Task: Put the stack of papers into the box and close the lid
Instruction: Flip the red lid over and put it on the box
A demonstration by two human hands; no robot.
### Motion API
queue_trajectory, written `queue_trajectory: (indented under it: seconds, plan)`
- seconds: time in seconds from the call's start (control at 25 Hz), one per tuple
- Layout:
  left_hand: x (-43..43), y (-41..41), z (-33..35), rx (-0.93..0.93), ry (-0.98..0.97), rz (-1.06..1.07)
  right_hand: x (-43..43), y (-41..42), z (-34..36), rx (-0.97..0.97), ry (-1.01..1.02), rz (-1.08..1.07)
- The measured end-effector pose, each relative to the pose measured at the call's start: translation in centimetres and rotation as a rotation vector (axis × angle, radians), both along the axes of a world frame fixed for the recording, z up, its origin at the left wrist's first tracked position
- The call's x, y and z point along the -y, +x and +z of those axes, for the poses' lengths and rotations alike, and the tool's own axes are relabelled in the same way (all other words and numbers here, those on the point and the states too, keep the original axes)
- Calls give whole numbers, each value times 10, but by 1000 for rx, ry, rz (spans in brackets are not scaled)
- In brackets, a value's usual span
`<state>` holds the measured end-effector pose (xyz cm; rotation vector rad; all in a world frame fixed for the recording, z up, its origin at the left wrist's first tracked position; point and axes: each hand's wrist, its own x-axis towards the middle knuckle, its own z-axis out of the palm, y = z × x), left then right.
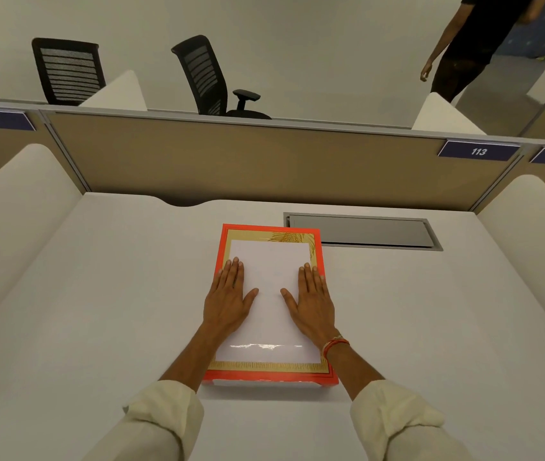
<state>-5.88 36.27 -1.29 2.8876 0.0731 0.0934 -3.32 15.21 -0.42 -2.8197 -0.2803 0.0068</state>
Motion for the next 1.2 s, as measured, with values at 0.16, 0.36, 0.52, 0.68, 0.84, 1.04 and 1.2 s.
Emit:
queue_trajectory:
  seconds: [0.16, 0.36, 0.52, 0.68, 0.84, 1.04, 1.2]
  plan:
    - [1, 1, -7, 3, -13, 12, -2, 2, -6, 5, -6, -3]
    - [1, 1, -13, 4, -11, 18, -3, 3, -11, 6, -21, -6]
    - [2, 0, -16, 6, 2, 19, -3, 3, -16, 16, -47, -7]
    - [2, 0, -18, 20, 23, 25, -4, 1, -18, 41, -66, -14]
    - [3, -1, -19, 22, 39, 33, -4, 1, -18, 57, -75, -22]
    - [4, -1, -18, 11, 44, 40, -4, 0, -19, 53, -77, -29]
    - [4, -1, -17, -5, 50, 40, -4, -1, -18, 48, -80, -27]
